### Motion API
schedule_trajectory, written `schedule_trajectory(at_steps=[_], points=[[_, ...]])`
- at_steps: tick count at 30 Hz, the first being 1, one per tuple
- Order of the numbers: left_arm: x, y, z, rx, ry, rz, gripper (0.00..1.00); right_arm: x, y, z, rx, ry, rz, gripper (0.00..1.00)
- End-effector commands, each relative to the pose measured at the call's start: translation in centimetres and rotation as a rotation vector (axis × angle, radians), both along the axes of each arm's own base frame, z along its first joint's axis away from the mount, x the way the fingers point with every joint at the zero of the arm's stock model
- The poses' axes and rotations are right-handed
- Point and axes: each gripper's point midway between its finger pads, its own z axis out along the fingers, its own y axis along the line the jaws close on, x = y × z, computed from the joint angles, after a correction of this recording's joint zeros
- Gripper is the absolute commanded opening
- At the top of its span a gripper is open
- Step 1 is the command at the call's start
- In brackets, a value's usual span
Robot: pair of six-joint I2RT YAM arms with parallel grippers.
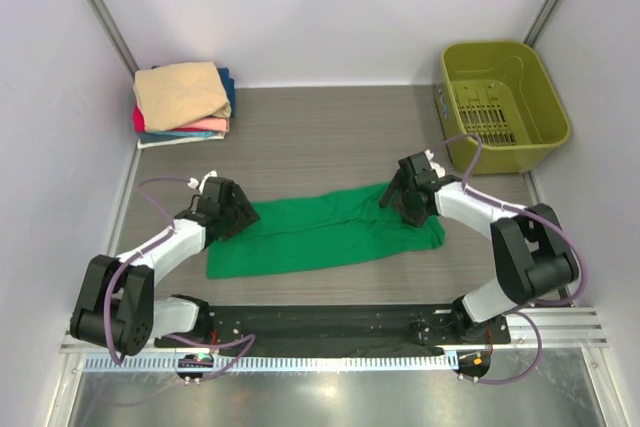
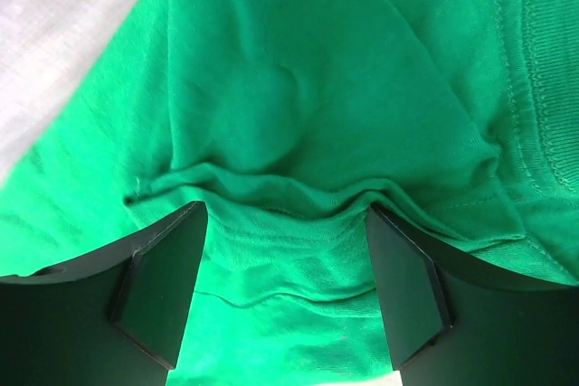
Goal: Fold and stack the t-shirts
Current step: Fold the tshirt
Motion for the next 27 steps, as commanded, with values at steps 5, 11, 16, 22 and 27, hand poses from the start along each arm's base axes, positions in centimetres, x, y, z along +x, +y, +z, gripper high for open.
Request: schedule_trajectory(at_steps=[5, 11, 16, 22, 27], points=[[-4.8, -3.4, -3.9, -0.132, 0.127, -0.087, 0.65, 5.4, 2.5, -2.1, -0.019, 0.017, 0.066, 0.76], [-8.4, -4.5, -5.7, -0.182, 0.197, -0.106, 0.65, 11.8, 4.9, -3.5, -0.045, 0.020, 0.127, 0.75], [-10.7, -5.5, -5.5, -0.281, 0.219, -0.093, 0.65, 18.8, 7.8, -2.2, -0.029, -0.061, 0.169, 0.75], [-13.2, -7.4, -4.1, -0.445, 0.225, -0.090, 0.65, 24.4, 12.6, -2.6, 0.080, -0.137, 0.302, 0.73], [-14.3, -9.1, -2.5, -0.542, 0.218, -0.060, 0.65, 27.5, 14.8, -2.6, 0.129, -0.205, 0.364, 0.73]])
